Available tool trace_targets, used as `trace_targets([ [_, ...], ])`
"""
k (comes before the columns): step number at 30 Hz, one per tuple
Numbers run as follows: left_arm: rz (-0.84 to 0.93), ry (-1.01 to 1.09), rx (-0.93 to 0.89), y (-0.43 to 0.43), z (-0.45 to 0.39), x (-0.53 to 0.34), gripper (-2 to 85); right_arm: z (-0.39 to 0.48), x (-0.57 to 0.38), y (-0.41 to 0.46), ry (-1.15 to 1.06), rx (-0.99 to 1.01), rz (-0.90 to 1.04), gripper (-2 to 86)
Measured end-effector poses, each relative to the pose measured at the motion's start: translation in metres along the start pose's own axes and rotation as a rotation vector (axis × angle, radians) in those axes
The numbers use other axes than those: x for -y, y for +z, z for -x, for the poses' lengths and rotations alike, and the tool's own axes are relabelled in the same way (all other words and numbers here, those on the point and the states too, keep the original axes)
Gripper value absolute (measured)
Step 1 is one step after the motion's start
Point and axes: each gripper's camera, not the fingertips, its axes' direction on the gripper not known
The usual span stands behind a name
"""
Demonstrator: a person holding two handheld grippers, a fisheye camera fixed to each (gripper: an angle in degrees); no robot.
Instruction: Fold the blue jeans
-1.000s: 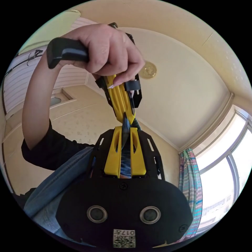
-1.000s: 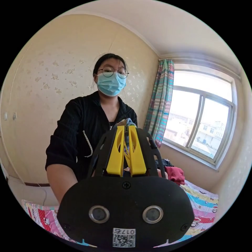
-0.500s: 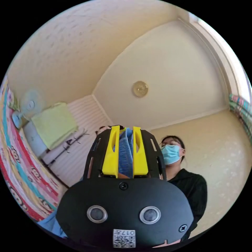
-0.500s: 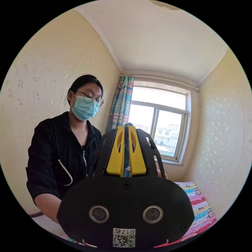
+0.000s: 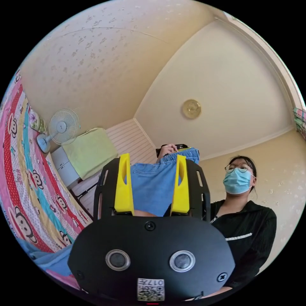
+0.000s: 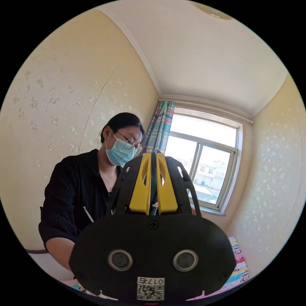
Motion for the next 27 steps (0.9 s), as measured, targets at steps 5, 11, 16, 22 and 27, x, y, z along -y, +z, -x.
trace_targets([
  [5,0.125,-0.083,-0.012,0.048,0.031,0.0,22.1,-0.004,-0.015,-0.009,0.028,0.077,-0.072,2.6],
  [11,0.137,-0.347,-0.216,0.073,0.091,-0.025,21.9,-0.021,-0.027,0.002,0.069,0.146,-0.092,2.7],
  [16,0.115,-0.388,-0.288,0.062,0.104,-0.016,21.3,-0.045,-0.032,0.029,0.134,0.188,-0.056,2.6],
  [22,0.15,-0.215,-0.362,0.028,0.075,0.045,17.9,-0.079,-0.051,0.049,0.26,0.263,-0.059,2.8],
  [27,0.246,-0.195,-0.52,0.024,0.071,0.081,11.4,-0.099,-0.065,0.057,0.336,0.245,-0.07,2.9],
])
